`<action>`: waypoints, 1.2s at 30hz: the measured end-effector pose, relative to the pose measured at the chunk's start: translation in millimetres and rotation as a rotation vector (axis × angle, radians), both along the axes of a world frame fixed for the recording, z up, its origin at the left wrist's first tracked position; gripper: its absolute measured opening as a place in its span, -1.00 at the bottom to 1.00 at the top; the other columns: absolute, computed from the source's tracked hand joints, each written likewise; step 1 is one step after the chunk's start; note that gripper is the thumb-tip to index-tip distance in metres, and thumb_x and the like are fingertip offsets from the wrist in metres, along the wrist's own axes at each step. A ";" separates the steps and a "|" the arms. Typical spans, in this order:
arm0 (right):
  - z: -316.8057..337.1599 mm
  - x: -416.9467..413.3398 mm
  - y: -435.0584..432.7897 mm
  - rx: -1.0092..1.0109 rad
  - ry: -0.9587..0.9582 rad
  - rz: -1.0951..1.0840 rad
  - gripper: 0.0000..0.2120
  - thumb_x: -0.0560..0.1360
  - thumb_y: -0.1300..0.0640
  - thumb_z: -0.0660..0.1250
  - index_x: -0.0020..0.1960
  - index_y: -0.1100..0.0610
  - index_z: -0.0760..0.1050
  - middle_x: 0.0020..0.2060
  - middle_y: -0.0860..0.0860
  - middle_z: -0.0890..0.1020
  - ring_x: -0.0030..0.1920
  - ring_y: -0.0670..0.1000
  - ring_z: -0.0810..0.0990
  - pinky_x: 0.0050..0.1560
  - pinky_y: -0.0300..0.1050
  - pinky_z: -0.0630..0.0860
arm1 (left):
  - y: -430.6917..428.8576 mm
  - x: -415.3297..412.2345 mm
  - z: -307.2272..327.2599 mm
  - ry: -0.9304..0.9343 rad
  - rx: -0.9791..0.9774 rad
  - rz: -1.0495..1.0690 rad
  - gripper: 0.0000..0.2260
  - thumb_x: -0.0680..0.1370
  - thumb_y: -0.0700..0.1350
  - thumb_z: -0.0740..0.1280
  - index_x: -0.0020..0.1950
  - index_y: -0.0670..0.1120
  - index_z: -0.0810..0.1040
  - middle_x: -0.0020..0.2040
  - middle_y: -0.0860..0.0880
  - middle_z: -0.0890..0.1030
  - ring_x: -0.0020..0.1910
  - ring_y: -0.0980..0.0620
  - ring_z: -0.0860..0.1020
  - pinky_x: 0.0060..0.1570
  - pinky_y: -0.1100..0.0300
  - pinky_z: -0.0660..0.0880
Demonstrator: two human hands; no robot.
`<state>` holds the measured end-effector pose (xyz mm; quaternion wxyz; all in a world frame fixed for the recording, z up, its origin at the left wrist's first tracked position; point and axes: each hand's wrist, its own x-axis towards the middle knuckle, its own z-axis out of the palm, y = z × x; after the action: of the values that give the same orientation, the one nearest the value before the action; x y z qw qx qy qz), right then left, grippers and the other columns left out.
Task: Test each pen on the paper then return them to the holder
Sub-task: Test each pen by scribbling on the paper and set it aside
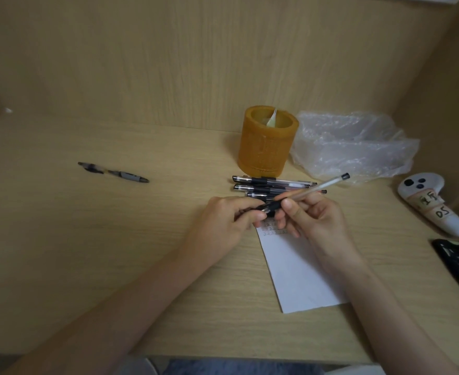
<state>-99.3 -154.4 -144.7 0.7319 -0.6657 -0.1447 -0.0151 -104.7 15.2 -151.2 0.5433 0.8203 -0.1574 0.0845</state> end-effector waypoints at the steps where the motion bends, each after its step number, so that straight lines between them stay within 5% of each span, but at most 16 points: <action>1: 0.3 0.3 0.5 0.000 0.000 0.005 -0.85 0.43 0.21 0.29 -0.05 0.26 0.55 -0.42 0.06 0.61 -0.44 -0.06 0.52 -0.49 -0.30 0.36 | 0.1 0.1 0.9 0.006 -0.010 0.003 -0.86 0.48 -0.22 0.37 -0.02 -0.07 0.67 -0.31 0.01 0.65 -0.29 0.04 0.59 -0.15 0.04 0.54; 7: 0.9 1.5 3.8 -0.020 0.057 -0.047 -0.82 0.48 0.19 0.29 -0.08 0.31 0.56 -0.42 0.03 0.63 -0.51 -0.11 0.47 -0.49 -0.33 0.35 | -5.0 1.9 1.0 -0.009 -0.011 0.057 -0.87 0.48 -0.20 0.37 -0.02 -0.05 0.67 -0.31 0.11 0.64 -0.29 0.15 0.61 -0.14 0.17 0.56; 10: 0.6 0.4 3.9 -0.066 0.126 -0.125 -0.72 0.47 0.05 0.31 -0.11 0.30 0.59 -0.42 0.08 0.64 -0.52 -0.09 0.44 -0.54 -0.31 0.30 | -0.9 6.5 0.8 -0.155 0.160 0.187 -0.84 0.47 -0.12 0.40 0.03 -0.02 0.66 -0.26 0.11 0.61 -0.31 0.21 0.52 -0.23 0.33 0.44; 17: 3.9 -6.0 -0.1 -0.093 0.103 -0.201 -0.76 0.53 0.10 0.29 -0.19 0.24 0.59 -0.48 0.08 0.57 -0.55 -0.09 0.41 -0.51 -0.39 0.32 | 12.3 18.6 -0.9 -0.426 0.445 0.380 -0.84 0.41 -0.07 0.46 -0.02 0.02 0.67 -0.26 0.09 0.65 -0.19 0.06 0.47 -0.27 0.18 0.41; 27: 3.0 -9.8 5.6 -0.171 0.076 -0.105 -0.76 0.55 0.17 0.27 -0.18 0.30 0.57 -0.48 0.10 0.56 -0.54 -0.10 0.42 -0.50 -0.40 0.31 | 13.7 31.6 -11.4 -0.334 0.414 0.350 -0.76 0.46 0.02 0.38 0.04 -0.06 0.65 -0.03 0.01 0.65 0.00 0.00 0.49 -0.01 0.08 0.46; 31: 1.7 -11.7 6.4 -0.230 0.017 -0.078 -0.85 0.52 0.18 0.31 -0.11 0.25 0.60 -0.36 0.08 0.61 -0.36 -0.09 0.52 -0.29 -0.34 0.45 | 27.0 28.1 -1.8 -0.361 0.386 0.402 -0.80 0.52 -0.17 0.32 0.12 -0.07 0.62 0.05 0.02 0.61 0.06 0.04 0.48 0.13 0.08 0.43; 36: 2.5 -15.3 9.3 -0.380 -0.059 -0.062 -0.94 0.48 0.17 0.38 -0.09 0.11 0.63 -0.20 -0.01 0.66 -0.23 -0.17 0.54 -0.16 -0.38 0.42 | 83.6 34.7 12.0 -0.312 0.484 0.631 -0.46 0.31 -0.53 0.20 0.19 -0.14 0.56 0.19 -0.14 0.54 0.22 -0.13 0.44 0.25 0.02 0.27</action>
<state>-114.5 -145.1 -142.2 0.5876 -0.7954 -0.1458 -0.0296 -70.0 98.8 -139.2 0.2520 0.9095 0.0057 0.3305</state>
